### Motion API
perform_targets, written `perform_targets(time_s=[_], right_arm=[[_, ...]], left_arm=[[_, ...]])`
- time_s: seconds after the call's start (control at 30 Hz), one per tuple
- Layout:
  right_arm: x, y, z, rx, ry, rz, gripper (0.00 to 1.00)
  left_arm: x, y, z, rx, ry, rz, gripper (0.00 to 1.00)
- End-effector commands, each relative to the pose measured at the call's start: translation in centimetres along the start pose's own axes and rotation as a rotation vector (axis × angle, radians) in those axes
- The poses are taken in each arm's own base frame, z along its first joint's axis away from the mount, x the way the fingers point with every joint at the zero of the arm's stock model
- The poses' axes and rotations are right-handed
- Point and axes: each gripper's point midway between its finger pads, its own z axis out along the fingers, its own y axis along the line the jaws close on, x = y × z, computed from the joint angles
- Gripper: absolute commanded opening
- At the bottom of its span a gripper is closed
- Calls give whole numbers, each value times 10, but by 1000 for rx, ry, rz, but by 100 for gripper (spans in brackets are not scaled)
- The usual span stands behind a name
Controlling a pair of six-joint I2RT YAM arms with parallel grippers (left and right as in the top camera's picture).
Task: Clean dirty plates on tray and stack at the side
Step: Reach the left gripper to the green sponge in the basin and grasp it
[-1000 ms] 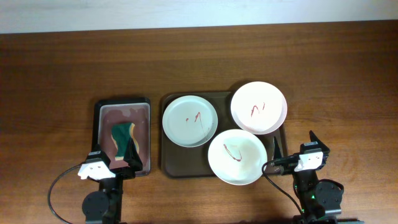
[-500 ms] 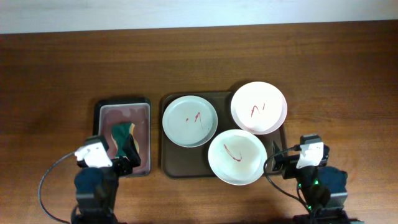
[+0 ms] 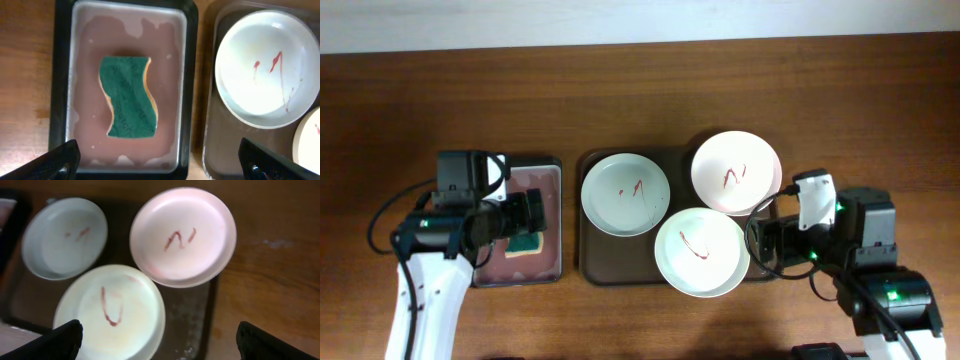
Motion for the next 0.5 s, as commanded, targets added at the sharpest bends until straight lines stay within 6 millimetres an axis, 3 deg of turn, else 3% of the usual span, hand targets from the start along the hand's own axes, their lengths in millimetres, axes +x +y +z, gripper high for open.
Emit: perform_targets(time_s=[0.0,0.13,0.27,0.47], right_arm=[[-10,13,-4,-75,-18,8,99],[-9,13,-4,-75,-18,8,99],[-9,13,-4,-75,-17,9,99],[-9,13,-4,-75,-17,9,99]], left_arm=[[-13,2,7,-18,-6,18,100],[-21,20,25,-58,8,-40,99],[-8,42,65,-90,140,-164,99],[18,34,122,-49,323,-82,96]])
